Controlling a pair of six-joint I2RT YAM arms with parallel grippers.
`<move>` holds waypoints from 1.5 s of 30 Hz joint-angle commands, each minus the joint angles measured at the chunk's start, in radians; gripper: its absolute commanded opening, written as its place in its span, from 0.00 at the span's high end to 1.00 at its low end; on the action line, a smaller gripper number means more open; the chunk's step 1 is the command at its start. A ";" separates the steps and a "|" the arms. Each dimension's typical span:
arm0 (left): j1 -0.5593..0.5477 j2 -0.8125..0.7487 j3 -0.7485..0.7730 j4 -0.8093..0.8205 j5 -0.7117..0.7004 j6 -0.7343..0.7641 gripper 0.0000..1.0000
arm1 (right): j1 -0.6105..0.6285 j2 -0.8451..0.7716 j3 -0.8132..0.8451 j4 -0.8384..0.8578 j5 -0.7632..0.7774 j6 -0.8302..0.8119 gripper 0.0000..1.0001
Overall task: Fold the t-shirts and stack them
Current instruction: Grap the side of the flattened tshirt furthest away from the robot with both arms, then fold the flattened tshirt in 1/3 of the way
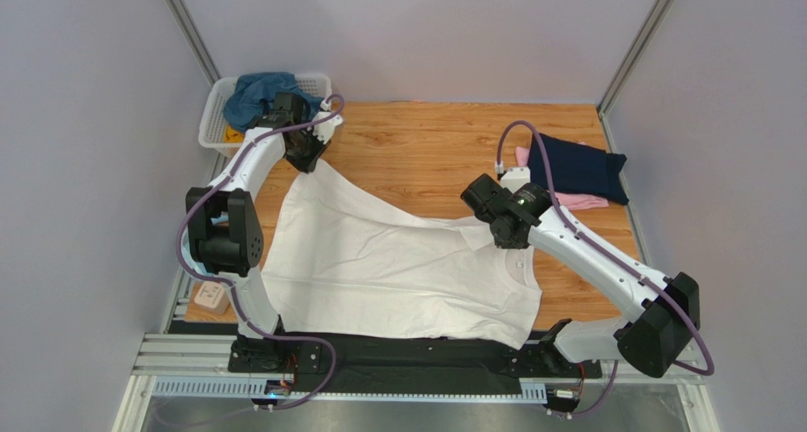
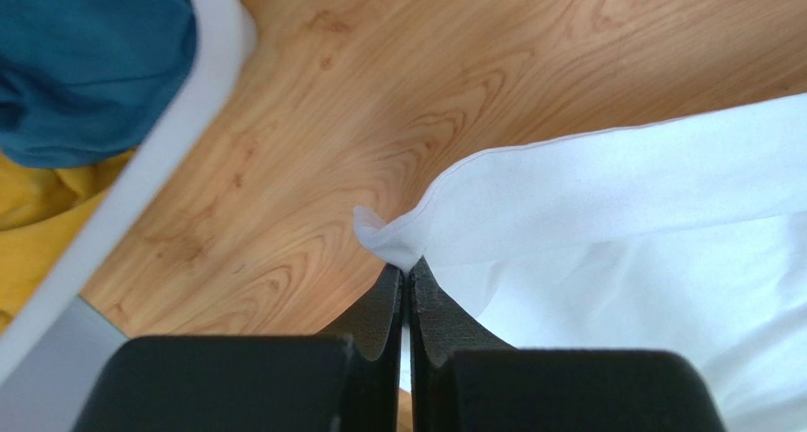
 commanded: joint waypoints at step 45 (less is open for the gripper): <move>0.085 0.060 0.176 0.093 -0.024 -0.066 1.00 | -0.522 0.805 1.045 0.150 -0.181 -0.346 1.00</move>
